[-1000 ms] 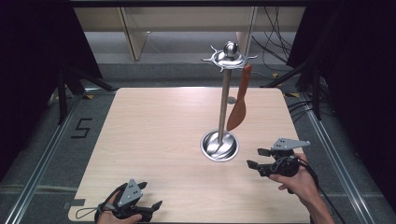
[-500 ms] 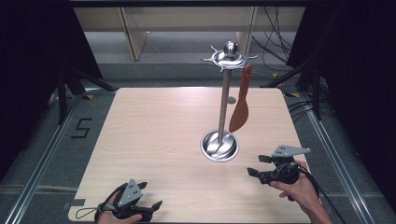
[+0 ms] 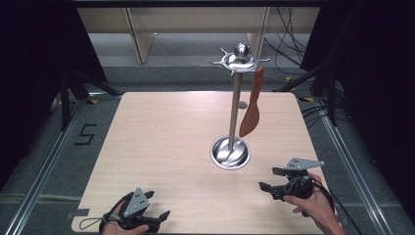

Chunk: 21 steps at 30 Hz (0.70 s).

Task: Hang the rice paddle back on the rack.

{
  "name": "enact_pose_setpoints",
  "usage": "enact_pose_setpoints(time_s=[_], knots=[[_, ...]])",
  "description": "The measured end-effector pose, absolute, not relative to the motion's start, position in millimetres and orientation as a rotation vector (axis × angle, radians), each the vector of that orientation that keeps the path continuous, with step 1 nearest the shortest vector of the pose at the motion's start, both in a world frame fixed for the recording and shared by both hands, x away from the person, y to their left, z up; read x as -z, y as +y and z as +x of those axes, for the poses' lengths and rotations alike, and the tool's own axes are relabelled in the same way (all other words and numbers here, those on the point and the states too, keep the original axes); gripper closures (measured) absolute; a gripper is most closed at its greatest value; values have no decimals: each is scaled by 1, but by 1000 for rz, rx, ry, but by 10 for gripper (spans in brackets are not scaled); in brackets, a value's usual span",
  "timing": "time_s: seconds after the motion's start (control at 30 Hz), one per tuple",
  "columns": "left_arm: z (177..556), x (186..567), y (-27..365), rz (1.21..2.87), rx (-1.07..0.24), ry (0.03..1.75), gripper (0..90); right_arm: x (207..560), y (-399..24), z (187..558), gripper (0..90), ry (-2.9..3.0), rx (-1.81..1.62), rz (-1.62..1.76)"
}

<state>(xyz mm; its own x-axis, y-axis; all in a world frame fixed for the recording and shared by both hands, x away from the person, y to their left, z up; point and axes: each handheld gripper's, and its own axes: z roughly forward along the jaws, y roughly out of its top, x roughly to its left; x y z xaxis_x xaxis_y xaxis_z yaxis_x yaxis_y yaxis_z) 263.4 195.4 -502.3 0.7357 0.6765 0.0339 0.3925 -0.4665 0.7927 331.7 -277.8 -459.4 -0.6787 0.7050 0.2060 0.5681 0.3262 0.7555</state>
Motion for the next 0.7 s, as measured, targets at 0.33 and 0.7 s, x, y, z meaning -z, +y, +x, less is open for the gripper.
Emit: enact_pose_setpoints(time_s=[0.33,0.7], knots=[[263,502,195,2114,-442,805,158,464,-279,322,186,2460,-1246,1175],[263,502,195,2113,-442,805,158,468,-284,307,174,2459,-1221,1126]])
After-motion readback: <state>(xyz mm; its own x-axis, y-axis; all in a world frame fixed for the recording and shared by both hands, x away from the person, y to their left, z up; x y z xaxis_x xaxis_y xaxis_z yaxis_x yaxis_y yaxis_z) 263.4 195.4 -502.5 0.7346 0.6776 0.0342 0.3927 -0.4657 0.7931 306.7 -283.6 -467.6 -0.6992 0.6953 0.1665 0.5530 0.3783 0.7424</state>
